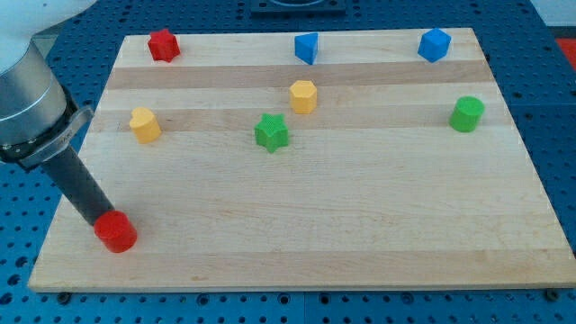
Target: Slide the yellow hexagon to the center
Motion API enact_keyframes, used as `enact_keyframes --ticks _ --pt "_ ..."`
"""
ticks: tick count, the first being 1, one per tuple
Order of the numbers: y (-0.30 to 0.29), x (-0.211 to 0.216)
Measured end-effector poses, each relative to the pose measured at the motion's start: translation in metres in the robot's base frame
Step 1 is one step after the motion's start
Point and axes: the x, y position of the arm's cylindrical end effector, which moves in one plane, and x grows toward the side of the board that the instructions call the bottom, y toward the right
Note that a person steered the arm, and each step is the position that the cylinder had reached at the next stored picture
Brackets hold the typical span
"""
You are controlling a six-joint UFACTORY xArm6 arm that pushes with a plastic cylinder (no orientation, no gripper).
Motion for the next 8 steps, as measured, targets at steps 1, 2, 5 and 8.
enact_keyframes --ticks 1,2,5,8 --pt "0.0 0.002" --pt "0.0 0.002" --pt "0.03 -0.035" --pt "0.117 -0.085"
